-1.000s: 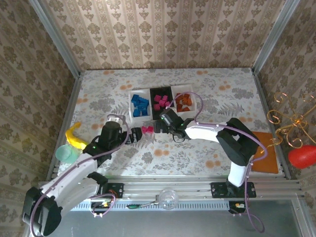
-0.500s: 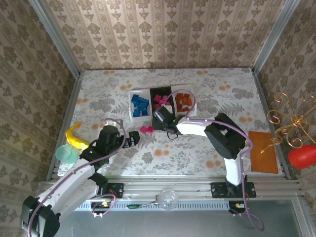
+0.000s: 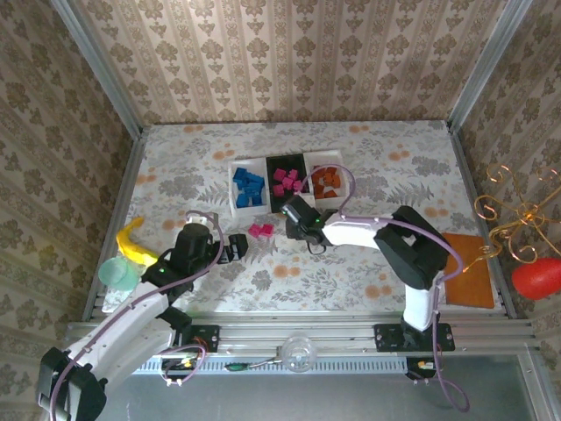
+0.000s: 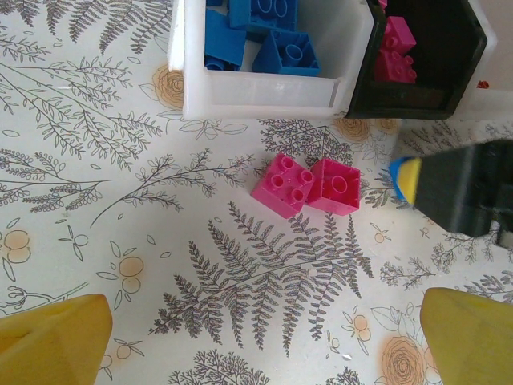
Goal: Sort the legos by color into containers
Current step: Pick up the lego from the center of the table, then place the lego in the container.
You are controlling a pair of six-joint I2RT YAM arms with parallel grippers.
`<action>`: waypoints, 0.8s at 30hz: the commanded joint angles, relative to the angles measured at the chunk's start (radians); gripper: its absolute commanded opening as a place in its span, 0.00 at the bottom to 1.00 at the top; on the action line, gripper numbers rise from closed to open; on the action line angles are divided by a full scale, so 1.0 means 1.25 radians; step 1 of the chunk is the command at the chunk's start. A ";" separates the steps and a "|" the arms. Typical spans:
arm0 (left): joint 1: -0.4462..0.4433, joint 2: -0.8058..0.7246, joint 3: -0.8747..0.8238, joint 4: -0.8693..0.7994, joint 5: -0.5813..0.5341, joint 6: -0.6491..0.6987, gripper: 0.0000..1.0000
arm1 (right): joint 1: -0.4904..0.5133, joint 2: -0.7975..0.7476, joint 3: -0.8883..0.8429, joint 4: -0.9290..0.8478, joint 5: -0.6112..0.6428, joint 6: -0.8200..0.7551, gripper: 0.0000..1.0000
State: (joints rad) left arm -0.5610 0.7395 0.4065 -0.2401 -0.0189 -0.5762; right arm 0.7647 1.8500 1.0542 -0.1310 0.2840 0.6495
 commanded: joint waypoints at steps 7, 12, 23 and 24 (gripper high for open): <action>0.008 0.006 0.006 -0.011 -0.032 -0.013 1.00 | 0.009 -0.168 0.048 0.036 -0.165 -0.137 0.41; 0.008 0.013 0.005 0.002 -0.017 -0.018 1.00 | 0.008 -0.044 0.216 0.027 -0.174 -0.150 0.41; 0.009 0.022 -0.001 -0.008 -0.001 -0.019 1.00 | -0.010 0.306 0.700 -0.110 -0.148 -0.131 0.45; 0.009 0.025 -0.001 -0.004 0.000 -0.019 1.00 | -0.012 0.325 0.733 -0.123 -0.146 -0.129 0.48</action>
State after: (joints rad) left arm -0.5545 0.7624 0.4065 -0.2398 -0.0299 -0.5835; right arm 0.7574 2.2101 1.8614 -0.2035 0.0933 0.4816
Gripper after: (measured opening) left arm 0.998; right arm 0.473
